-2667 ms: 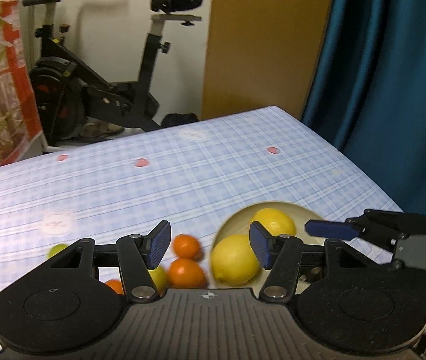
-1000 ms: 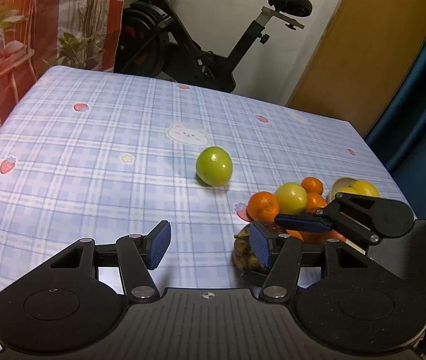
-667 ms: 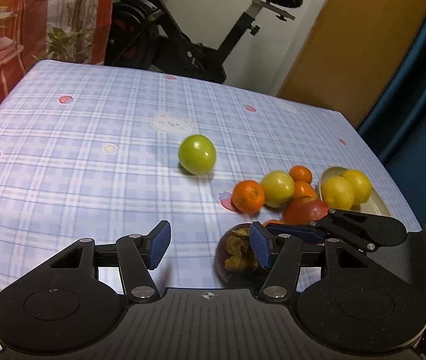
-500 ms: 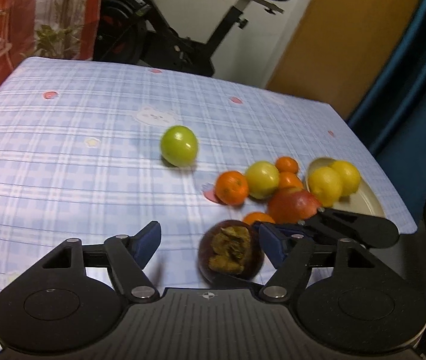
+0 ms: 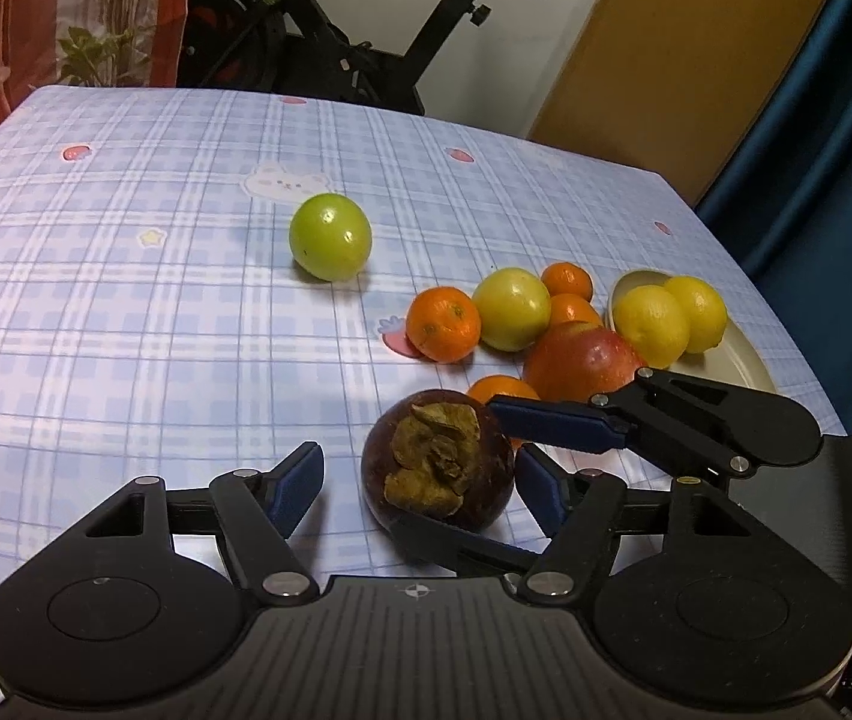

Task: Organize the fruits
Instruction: 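Move the left gripper to the dark purple mangosteen and grasp it, then carry the mangosteen onto the beige plate and open the left gripper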

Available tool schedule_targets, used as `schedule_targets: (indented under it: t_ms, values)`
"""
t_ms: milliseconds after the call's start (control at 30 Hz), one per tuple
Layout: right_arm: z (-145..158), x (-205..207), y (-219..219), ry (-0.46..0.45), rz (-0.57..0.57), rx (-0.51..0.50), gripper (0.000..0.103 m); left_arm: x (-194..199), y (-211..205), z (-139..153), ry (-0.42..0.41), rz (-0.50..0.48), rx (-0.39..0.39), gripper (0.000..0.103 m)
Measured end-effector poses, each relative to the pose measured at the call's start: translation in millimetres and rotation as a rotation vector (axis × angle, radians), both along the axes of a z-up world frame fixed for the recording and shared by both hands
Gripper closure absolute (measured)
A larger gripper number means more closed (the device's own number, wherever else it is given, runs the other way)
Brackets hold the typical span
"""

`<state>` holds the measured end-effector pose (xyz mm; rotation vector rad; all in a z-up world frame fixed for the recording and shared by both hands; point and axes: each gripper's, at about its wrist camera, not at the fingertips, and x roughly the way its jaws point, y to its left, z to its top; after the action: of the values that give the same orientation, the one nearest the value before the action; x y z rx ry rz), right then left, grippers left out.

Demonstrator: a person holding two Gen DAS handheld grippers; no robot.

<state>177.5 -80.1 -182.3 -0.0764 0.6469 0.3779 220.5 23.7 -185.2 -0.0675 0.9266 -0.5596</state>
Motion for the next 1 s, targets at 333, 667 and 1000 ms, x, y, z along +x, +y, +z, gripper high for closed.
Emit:
schedule_targets:
  t_ms: [333, 667, 1000]
  values:
    - [-3.7, -2.7, 7.2, -0.026, 0.02, -0.072, 0.041, -0.3, -4.9, -7.1, 0.015, -0.004, -0.026, 0.041]
    - [-0.6, -4.6, 3.1, -0.056, 0.025, -0.072, 0.041, -5.7, -6.8, 0.6, -0.012, 0.008, -0.027, 0.041]
    - [26.7, -14.1, -18.8, -0.123, -0.035, -0.004, 0.041, -9.5, -27.1, 33.2, -0.094, -0.023, -0.009, 0.041]
